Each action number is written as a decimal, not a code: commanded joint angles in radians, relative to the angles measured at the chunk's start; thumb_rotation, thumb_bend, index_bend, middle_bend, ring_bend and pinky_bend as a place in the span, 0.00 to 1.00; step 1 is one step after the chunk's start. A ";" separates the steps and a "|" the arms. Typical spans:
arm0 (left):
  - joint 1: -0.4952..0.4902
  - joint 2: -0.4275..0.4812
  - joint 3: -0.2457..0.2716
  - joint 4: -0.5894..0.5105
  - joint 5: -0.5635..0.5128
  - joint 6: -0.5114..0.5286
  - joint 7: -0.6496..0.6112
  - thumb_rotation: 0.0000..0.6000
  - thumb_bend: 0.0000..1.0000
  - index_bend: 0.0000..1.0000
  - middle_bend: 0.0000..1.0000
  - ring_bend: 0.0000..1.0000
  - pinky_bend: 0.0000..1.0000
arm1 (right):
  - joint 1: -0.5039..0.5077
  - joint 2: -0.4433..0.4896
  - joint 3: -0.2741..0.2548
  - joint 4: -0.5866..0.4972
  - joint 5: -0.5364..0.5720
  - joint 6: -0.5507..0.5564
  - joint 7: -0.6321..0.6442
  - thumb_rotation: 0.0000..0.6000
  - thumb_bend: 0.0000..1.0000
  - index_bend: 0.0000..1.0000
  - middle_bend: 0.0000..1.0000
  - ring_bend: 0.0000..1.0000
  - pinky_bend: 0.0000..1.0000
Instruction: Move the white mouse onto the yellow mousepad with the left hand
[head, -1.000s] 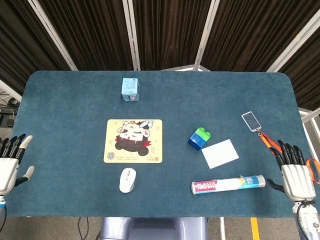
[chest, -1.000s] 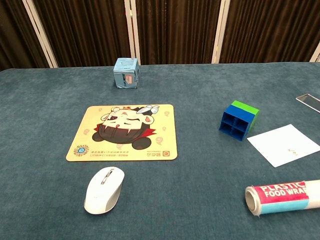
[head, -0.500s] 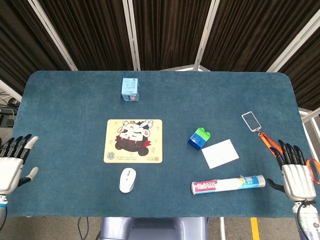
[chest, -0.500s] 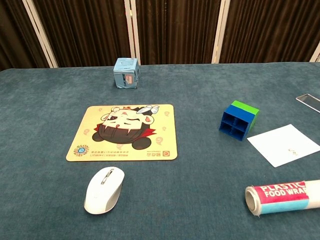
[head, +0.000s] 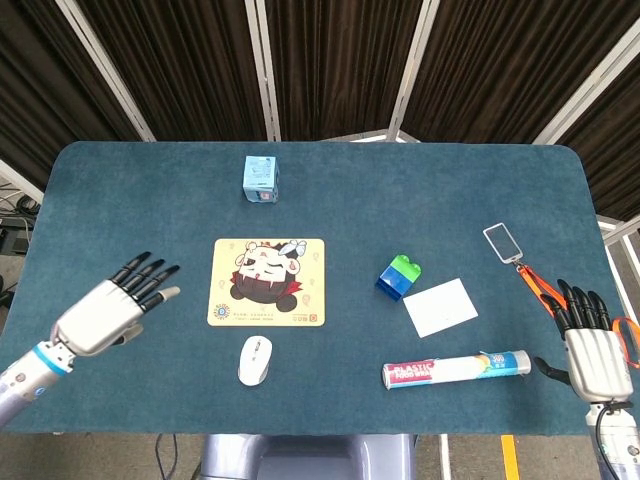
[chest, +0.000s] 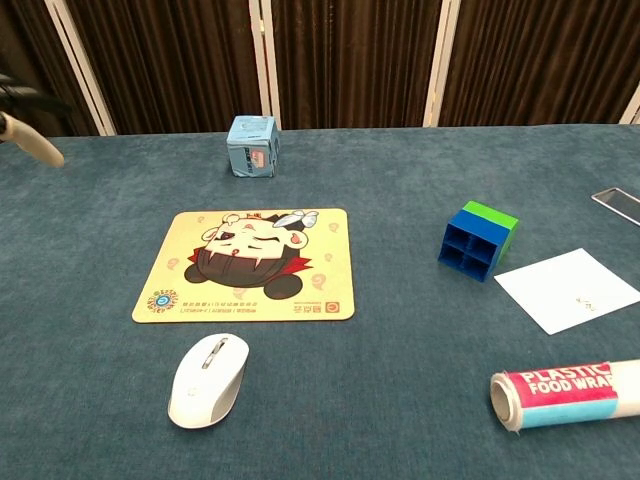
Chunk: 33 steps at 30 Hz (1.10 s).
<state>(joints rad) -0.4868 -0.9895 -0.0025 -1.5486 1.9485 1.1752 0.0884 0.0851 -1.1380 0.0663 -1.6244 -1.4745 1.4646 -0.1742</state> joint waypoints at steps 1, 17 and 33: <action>-0.089 0.011 0.023 0.001 0.049 -0.112 0.021 1.00 0.20 0.24 0.00 0.00 0.00 | -0.001 0.001 0.000 0.000 0.000 0.001 0.002 1.00 0.08 0.14 0.00 0.00 0.00; -0.286 -0.187 0.051 -0.020 0.101 -0.357 0.154 1.00 0.20 0.24 0.00 0.00 0.00 | -0.002 0.004 -0.001 -0.003 0.003 -0.002 0.011 1.00 0.09 0.14 0.00 0.00 0.00; -0.340 -0.317 0.064 0.003 0.023 -0.452 0.236 1.00 0.20 0.17 0.00 0.00 0.00 | 0.000 0.008 0.000 -0.007 0.007 -0.007 0.020 1.00 0.09 0.14 0.00 0.00 0.00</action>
<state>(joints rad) -0.8238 -1.2963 0.0648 -1.5475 1.9834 0.7293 0.3197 0.0846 -1.1298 0.0657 -1.6315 -1.4680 1.4572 -0.1538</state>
